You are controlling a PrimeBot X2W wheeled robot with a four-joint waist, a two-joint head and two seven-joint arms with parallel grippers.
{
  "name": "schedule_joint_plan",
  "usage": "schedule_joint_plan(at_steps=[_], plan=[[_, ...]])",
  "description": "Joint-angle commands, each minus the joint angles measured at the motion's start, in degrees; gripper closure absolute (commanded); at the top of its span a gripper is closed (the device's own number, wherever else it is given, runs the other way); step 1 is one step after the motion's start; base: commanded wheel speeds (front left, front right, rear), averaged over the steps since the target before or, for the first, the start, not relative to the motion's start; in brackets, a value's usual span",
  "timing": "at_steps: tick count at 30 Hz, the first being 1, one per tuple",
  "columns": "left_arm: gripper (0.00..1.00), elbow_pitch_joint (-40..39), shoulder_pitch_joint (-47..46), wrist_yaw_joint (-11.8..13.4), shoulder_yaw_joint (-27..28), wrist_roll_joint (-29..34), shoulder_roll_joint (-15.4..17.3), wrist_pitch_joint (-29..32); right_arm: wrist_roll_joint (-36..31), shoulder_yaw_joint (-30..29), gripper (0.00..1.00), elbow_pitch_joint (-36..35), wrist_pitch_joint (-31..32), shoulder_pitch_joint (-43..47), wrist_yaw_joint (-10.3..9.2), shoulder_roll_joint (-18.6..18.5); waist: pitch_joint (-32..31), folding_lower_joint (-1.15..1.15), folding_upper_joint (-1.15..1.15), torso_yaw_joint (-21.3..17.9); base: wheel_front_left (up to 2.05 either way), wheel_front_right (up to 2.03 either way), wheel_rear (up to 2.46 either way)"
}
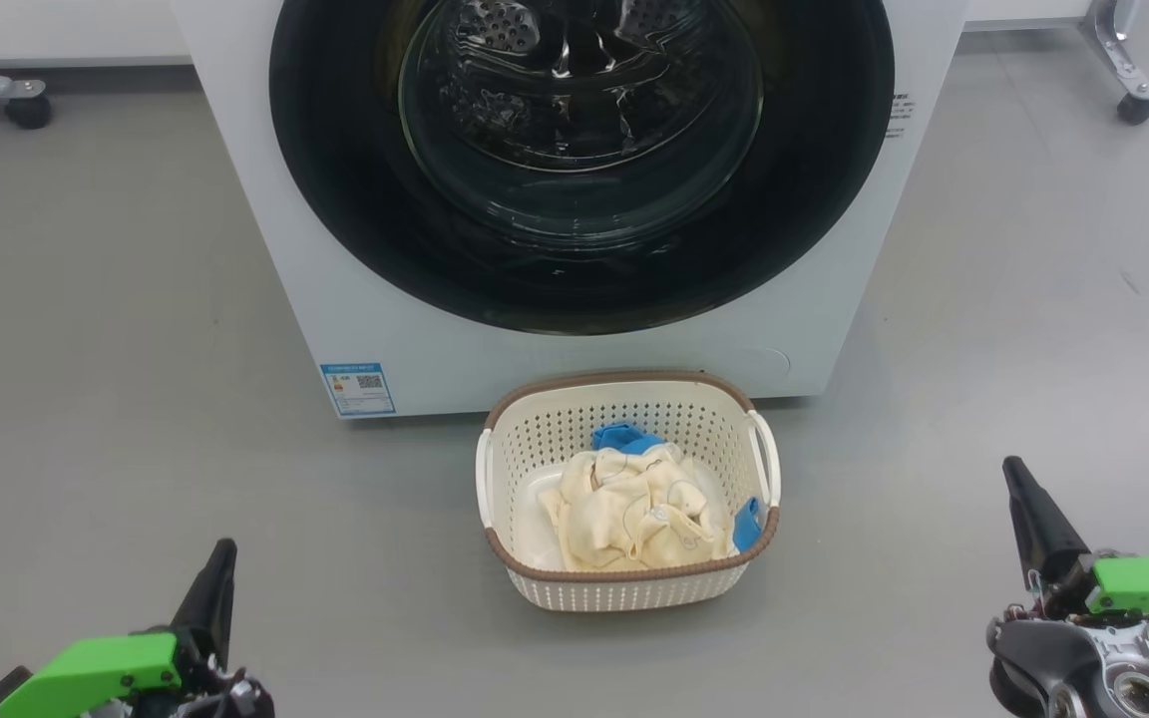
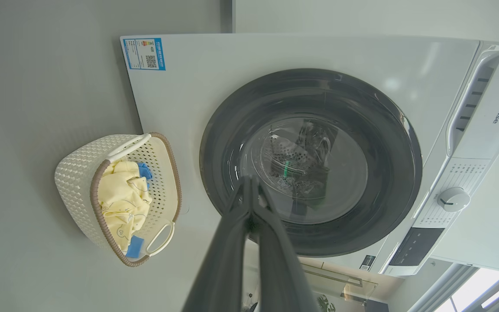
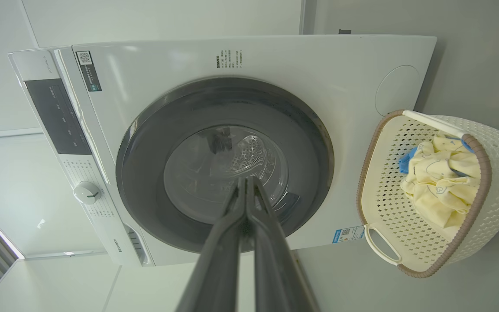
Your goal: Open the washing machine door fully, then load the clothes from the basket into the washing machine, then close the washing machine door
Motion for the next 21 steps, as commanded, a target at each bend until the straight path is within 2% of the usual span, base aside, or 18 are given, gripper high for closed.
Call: schedule_joint_plan(at_steps=[1,12,13,14,17,21], plan=[[1.0,-1.63,-1.8,-0.41,1.96,0.6,0.56,0.4,-0.16,0.93,1.0,-1.8,0.32,-3.33,0.21,-0.95,0.0,0.0,0.0,0.0,0.0,0.0,0.0],[1.0,-1.63,-1.8,-0.41,1.96,0.6,0.56,0.4,-0.16,0.93,1.0,-1.8,0.32,-3.33,0.21,-0.95,0.0,0.0,0.0,0.0,0.0,0.0,0.0],[0.0,-1.63,-1.8,-0.41,1.96,0.6,0.56,0.4,-0.16,0.93,0.0,-1.8,0.32,-3.33,0.21,-0.95,0.0,0.0,0.0,0.0,0.0,0.0,0.0],[0.0,0.22,0.01,0.04,-0.04,-0.01,-0.03,-0.03,-0.01,0.02,0.0,0.18,-0.02,0.03,0.0,0.05,0.0,0.0,0.0,0.0,0.0,0.0,0.0],[0.0,2.68,1.05,0.05,-0.28,-0.02,-0.43,-0.04,-0.01,0.3,0.0,2.62,-0.03,1.44,0.0,0.59,0.0,0.0,0.0,0.0,0.0,0.0,0.0],[0.0,2.27,0.77,0.04,-0.67,0.19,-0.39,-0.45,-0.2,0.2,0.0,2.08,-0.32,1.35,0.01,0.48,0.0,0.0,0.0,-0.05,0.0,0.0,0.0]])
